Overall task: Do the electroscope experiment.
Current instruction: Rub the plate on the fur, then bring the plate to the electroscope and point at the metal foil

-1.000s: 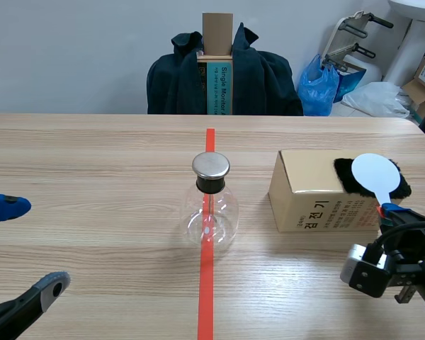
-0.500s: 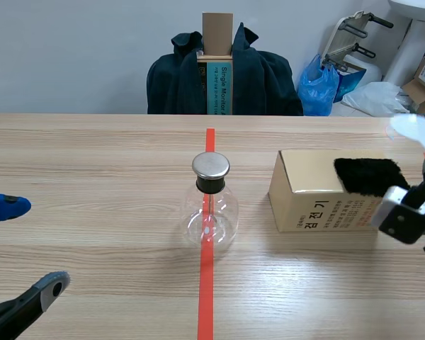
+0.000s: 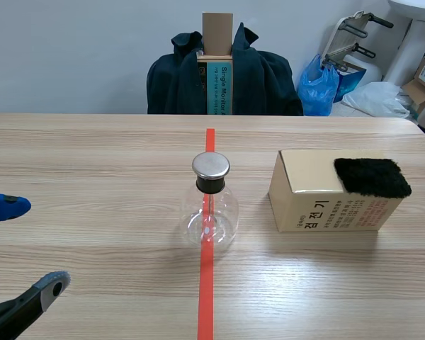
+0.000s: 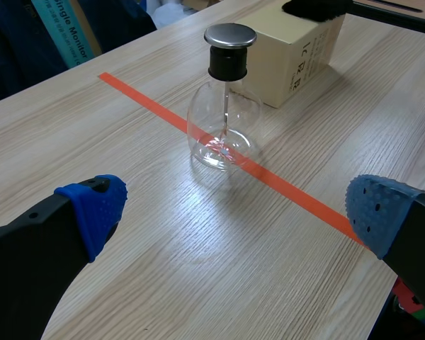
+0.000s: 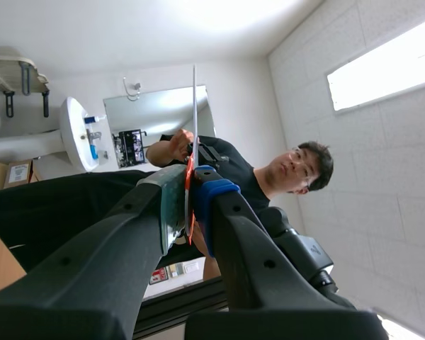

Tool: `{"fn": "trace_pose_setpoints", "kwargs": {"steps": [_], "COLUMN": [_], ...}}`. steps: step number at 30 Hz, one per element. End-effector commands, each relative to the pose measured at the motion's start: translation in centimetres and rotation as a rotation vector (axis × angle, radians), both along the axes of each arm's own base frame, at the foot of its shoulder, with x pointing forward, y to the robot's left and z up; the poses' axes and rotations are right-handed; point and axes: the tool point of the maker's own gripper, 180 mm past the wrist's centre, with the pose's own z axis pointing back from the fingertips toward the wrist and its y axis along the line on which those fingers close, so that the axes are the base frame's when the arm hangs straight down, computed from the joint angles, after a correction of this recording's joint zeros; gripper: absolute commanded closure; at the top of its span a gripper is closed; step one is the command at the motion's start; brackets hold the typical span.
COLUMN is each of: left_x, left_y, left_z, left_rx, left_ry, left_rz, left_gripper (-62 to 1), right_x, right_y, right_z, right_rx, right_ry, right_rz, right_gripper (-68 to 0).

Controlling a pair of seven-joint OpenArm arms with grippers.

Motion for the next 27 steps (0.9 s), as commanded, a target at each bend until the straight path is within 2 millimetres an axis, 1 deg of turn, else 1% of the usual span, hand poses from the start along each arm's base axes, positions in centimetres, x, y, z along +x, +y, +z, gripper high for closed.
{"fn": "trace_pose_setpoints", "kwargs": {"steps": [1, 3, 4, 5, 8, 9, 10, 14, 19, 23, 27], "left_x": [0.1, 0.2, 0.4, 0.7, 1.7, 2.2, 2.8, 5.4, 7.8, 9.4, 10.2], "left_y": [-0.2, -0.3, -0.3, -0.4, -0.7, -1.0, -1.4, -3.6, -6.6, -7.9, -8.6], "left_z": [0.3, -0.5, -1.0, -1.6, -3.5, -3.9, -4.2, -5.9, -7.9, -9.0, -9.7], "left_rx": [-0.01, 0.028, 0.05, 0.065, 0.084, 0.074, 0.062, 0.028, 0.005, 0.004, 0.001], "left_ry": [-0.007, 0.009, 0.023, 0.036, 0.072, 0.075, 0.074, 0.068, 0.078, 0.079, 0.074], "left_rz": [-0.004, -0.016, -0.021, -0.023, -0.028, -0.031, -0.031, -0.047, -0.08, -0.058, -0.048], "left_gripper": [-62.3, -62.3, -56.4, -45.8, -7.7, -0.5, -1.8, -1.9, -1.9, -1.9, -1.9], "right_x": [-0.2, -0.3, -0.4, -0.5, -0.8, -0.9, -0.9, -1.0, -1.0, -0.9, -0.9], "right_y": [-0.3, -0.2, -0.1, -0.1, 0.1, 0.3, 0.4, 0.5, 0.5, 0.9, 1.7], "right_z": [1.7, 2.8, 3.3, 3.8, 5.0, 5.3, 5.6, 5.6, 5.6, 5.6, 5.5], "right_rx": [-0.01, -0.001, 0.003, 0.007, 0.015, 0.014, 0.013, 0.011, 0.013, 0.004, -0.009], "right_ry": [-0.05, -0.08, -0.094, -0.107, -0.141, -0.149, -0.155, -0.157, -0.157, -0.153, -0.149], "right_rz": [-0.004, -0.001, 0.001, 0.004, 0.008, 0.011, 0.014, 0.016, 0.016, 0.039, 0.072], "right_gripper": [-0.6, -0.6, -0.6, -0.6, -0.6, -0.6, -0.6, -0.6, -0.6, -0.6, -0.6]}}
